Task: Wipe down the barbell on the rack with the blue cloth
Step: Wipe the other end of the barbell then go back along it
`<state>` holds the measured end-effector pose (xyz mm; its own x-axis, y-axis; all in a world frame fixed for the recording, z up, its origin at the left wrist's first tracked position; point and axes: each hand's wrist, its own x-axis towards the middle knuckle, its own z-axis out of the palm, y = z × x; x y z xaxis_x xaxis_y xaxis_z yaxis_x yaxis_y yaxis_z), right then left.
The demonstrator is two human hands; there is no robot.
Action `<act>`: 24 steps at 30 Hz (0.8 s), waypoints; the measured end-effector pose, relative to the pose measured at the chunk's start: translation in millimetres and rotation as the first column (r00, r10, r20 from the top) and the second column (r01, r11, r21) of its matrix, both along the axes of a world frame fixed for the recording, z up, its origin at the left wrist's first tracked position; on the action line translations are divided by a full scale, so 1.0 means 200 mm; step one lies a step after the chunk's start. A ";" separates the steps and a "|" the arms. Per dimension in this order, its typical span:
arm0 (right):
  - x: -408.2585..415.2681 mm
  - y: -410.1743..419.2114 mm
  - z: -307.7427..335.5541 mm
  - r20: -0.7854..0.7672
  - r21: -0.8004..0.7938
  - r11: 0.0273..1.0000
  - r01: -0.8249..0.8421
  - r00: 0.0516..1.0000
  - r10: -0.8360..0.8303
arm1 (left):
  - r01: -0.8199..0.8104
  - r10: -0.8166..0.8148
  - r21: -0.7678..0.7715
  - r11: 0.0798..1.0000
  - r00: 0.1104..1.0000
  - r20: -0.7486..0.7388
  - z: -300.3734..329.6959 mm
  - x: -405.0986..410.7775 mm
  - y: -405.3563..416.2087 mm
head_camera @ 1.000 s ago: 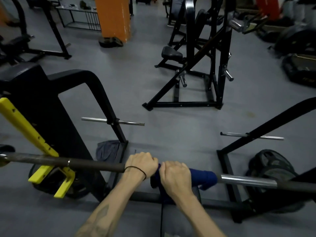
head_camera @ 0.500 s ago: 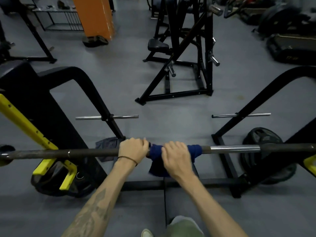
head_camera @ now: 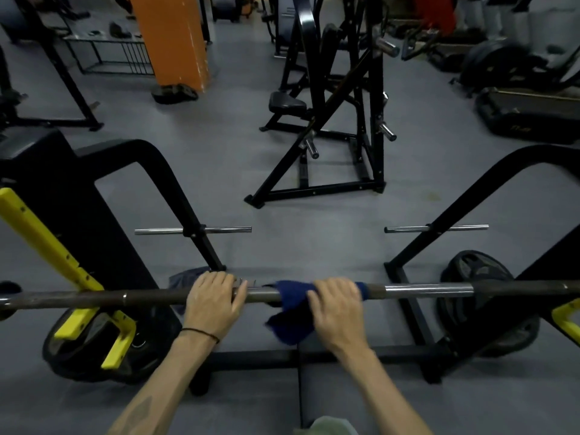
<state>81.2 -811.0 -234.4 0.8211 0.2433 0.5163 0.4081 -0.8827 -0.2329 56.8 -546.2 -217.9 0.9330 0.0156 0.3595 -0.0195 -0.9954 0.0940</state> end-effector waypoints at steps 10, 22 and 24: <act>-0.13 0.57 -0.02 -0.068 0.141 0.987 0.075 0.996 -0.066 | 0.029 -0.025 0.051 0.998 0.997 -0.079 0.01 0.08 -0.04; -0.08 0.48 -0.01 -0.068 0.237 0.911 0.337 0.941 -0.330 | -0.110 0.108 -0.006 0.994 0.988 -0.113 0.05 -0.07 0.23; -0.18 0.74 -0.01 -0.090 0.218 0.960 0.173 0.984 -0.157 | -0.082 0.087 0.030 0.996 0.958 -0.274 0.07 -0.06 0.23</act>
